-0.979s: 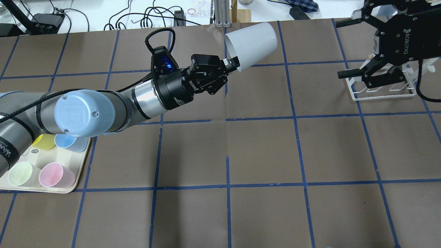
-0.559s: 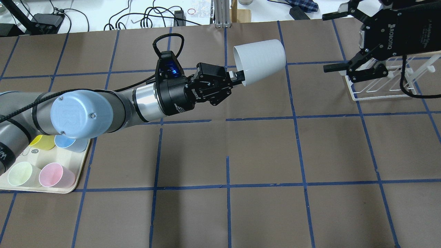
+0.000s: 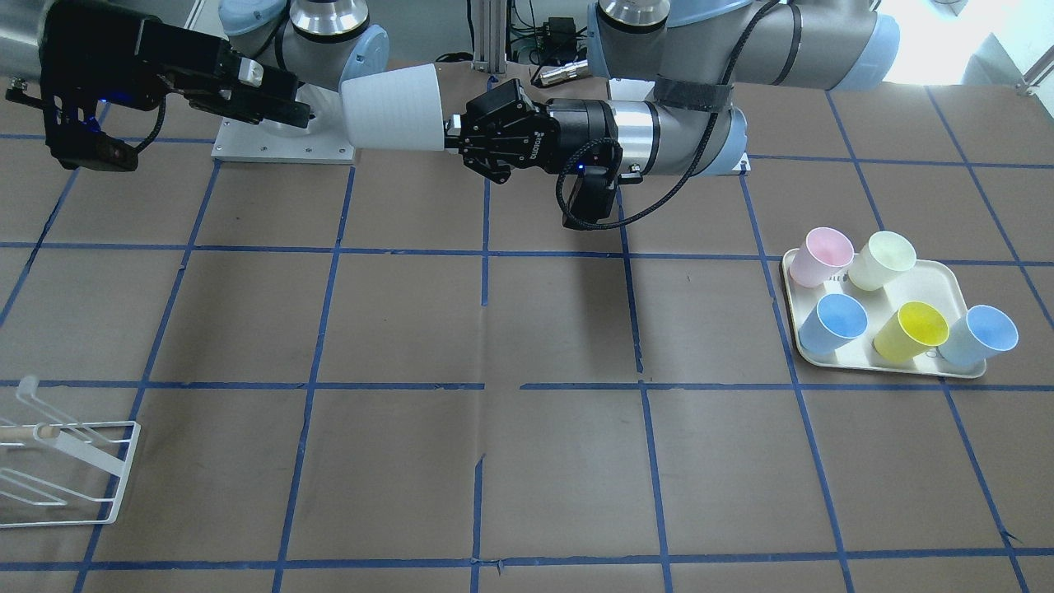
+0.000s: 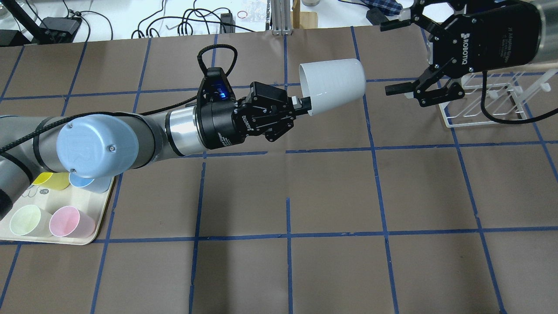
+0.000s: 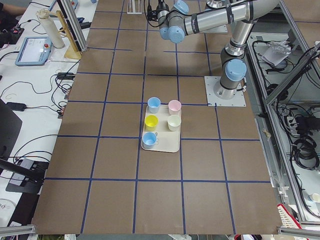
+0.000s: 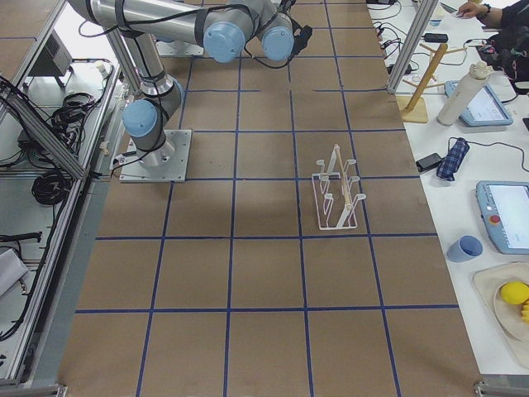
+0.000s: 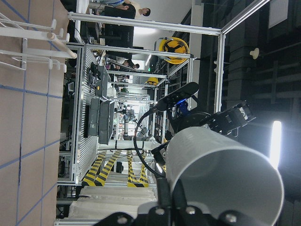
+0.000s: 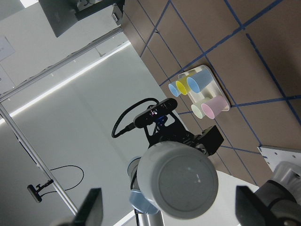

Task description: Transfer IKEA cup to right arm and place on rack

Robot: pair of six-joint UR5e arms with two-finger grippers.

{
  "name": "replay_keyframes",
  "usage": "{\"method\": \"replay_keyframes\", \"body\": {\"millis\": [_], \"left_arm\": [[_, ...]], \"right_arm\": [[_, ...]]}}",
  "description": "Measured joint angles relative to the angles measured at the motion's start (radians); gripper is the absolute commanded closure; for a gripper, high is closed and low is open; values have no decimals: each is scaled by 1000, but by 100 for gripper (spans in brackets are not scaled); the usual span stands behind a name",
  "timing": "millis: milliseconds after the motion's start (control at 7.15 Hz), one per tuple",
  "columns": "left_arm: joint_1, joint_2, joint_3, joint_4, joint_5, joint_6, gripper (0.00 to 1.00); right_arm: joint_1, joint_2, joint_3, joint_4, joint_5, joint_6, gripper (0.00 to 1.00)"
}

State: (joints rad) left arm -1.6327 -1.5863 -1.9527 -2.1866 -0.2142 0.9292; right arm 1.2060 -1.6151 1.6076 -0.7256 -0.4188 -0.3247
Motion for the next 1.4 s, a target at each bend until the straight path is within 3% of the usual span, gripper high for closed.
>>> {"method": "replay_keyframes", "body": {"millis": [1399], "left_arm": [[1, 3, -11, 8, -7, -4, 100]], "right_arm": [[80, 1, 25, 6, 10, 1, 0]]}}
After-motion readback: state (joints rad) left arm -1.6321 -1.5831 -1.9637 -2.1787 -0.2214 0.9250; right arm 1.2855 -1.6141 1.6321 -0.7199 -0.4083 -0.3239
